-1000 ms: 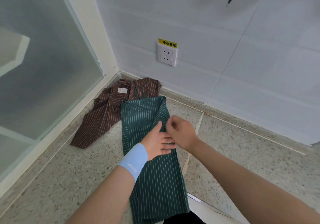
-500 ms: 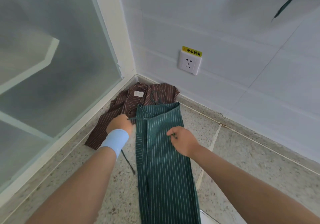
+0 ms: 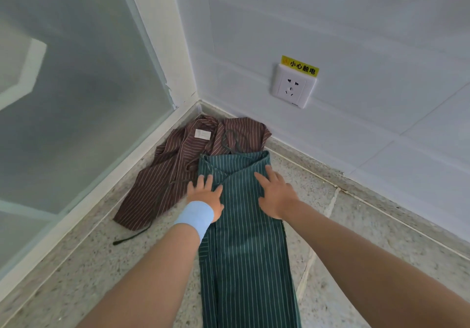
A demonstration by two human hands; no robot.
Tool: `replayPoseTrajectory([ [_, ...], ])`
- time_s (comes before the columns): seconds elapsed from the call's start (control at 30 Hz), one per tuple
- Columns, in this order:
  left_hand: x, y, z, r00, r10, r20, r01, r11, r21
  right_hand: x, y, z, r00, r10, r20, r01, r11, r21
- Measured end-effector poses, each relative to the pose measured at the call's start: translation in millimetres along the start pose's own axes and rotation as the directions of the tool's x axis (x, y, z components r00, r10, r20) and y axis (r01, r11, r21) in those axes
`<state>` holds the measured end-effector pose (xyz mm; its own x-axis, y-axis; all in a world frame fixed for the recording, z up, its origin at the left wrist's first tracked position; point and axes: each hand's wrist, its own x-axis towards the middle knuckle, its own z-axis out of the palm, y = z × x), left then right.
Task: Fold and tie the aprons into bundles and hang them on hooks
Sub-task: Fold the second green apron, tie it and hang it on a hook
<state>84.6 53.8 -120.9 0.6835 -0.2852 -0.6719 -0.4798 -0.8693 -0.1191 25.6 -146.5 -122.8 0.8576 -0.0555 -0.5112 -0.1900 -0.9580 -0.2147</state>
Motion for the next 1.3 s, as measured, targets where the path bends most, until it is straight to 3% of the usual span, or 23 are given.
replayPoseTrajectory([
  [0.07,-0.5,-7.5,13.9,1.0,-0.027,-0.005,0.028,1.0,0.013,8.3,6.1,8.4,0.997,-0.034,0.072,0.042,0.993,-0.108],
  [0.17,-10.3,-4.3,38.2,0.965,-0.013,-0.264,0.0,0.999,-0.049,14.7,13.1,23.9,0.996,-0.037,0.078,0.058,0.954,-0.293],
  [0.27,-29.4,13.9,64.4,0.84,0.047,-0.541,-0.164,0.972,-0.17,2.2,5.1,35.7,0.999,-0.026,-0.021,0.017,0.934,-0.356],
  [0.33,-42.5,26.9,86.8,0.8,0.125,-0.586,-0.257,0.955,-0.147,-14.0,-5.3,48.8,0.982,-0.082,-0.17,0.03,0.958,-0.287],
  [0.4,-57.7,34.3,107.7,0.815,0.144,-0.561,-0.268,0.953,-0.145,-35.6,-14.2,69.8,0.94,-0.18,-0.289,0.116,0.968,-0.222],
  [0.5,-77.6,33.2,140.6,0.857,0.153,-0.492,-0.251,0.958,-0.139,-66.7,-8.7,106.4,0.925,-0.307,-0.225,0.23,0.921,-0.314],
  [0.67,-106.5,29.0,168.9,0.904,0.156,-0.398,-0.204,0.976,-0.08,-98.7,16.7,126.3,0.94,-0.276,-0.202,0.184,0.905,-0.384],
  [0.77,-127.2,37.9,170.1,0.911,0.134,-0.391,-0.2,0.971,-0.133,-127.5,13.2,121.2,0.942,-0.262,-0.211,0.153,0.892,-0.425],
  [0.93,-167.6,62.7,185.8,0.839,0.304,-0.452,-0.378,0.922,-0.081,-192.7,12.0,134.5,0.914,-0.405,0.013,0.355,0.786,-0.507],
  [1.1,-196.3,76.6,213.5,0.917,0.252,-0.31,-0.312,0.937,-0.16,-241.7,36.0,170.2,0.909,-0.38,0.173,0.413,0.752,-0.514],
  [1.2,-207.5,81.0,224.1,0.94,0.241,-0.24,-0.29,0.936,-0.199,-259.6,39.4,185.3,0.93,-0.353,0.105,0.348,0.75,-0.562],
  [1.3,-218.6,84.3,231.0,0.951,0.231,-0.203,-0.277,0.931,-0.237,-262.1,36.7,195.4,0.934,-0.356,-0.015,0.304,0.817,-0.49],
])
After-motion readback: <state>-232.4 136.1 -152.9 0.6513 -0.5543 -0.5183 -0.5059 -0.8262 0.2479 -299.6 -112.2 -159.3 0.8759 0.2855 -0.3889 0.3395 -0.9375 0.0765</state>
